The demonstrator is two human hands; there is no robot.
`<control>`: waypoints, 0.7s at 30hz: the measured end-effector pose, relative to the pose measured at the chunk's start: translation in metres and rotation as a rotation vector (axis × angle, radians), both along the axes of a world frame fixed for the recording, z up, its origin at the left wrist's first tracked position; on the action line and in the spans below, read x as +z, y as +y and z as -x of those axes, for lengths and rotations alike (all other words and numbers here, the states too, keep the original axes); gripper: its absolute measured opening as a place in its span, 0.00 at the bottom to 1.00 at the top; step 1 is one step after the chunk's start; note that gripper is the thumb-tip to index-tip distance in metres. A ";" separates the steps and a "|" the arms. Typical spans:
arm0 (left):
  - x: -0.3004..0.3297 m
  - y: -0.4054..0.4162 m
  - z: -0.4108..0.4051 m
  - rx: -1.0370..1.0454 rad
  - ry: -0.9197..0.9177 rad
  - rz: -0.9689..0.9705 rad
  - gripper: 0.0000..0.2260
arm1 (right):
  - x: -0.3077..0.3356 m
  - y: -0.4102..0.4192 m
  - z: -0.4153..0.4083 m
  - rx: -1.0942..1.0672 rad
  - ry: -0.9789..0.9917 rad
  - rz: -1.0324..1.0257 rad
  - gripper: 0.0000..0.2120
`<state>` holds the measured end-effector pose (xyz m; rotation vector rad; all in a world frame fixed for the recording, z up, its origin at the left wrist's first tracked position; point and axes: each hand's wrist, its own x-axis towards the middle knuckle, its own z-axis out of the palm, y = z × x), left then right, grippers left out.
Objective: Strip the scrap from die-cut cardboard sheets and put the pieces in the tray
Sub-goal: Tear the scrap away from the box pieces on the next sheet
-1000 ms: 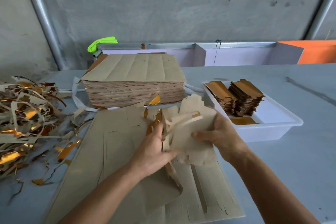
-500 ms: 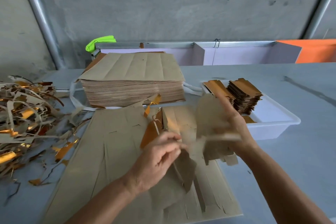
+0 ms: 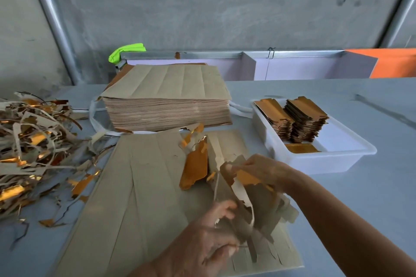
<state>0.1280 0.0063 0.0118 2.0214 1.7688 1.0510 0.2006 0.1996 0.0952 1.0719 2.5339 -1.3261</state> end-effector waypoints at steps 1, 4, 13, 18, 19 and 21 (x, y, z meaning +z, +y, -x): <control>0.000 0.001 -0.003 -0.030 0.005 -0.008 0.10 | 0.002 0.003 0.003 -0.010 -0.026 0.003 0.23; 0.001 0.004 -0.009 -0.084 -0.081 0.056 0.11 | 0.012 0.005 0.009 0.042 -0.138 0.018 0.27; -0.014 0.016 -0.006 0.140 0.553 0.225 0.28 | 0.006 0.006 0.015 -0.031 -0.127 -0.025 0.05; -0.003 -0.005 0.017 0.180 0.660 0.365 0.28 | -0.009 0.020 -0.011 -0.393 0.125 0.436 0.16; -0.002 -0.011 0.025 0.153 0.669 0.394 0.26 | -0.014 0.020 -0.014 -0.400 0.149 0.486 0.17; 0.007 -0.022 0.038 0.171 0.700 0.434 0.22 | -0.023 0.018 -0.016 -0.382 0.182 0.549 0.14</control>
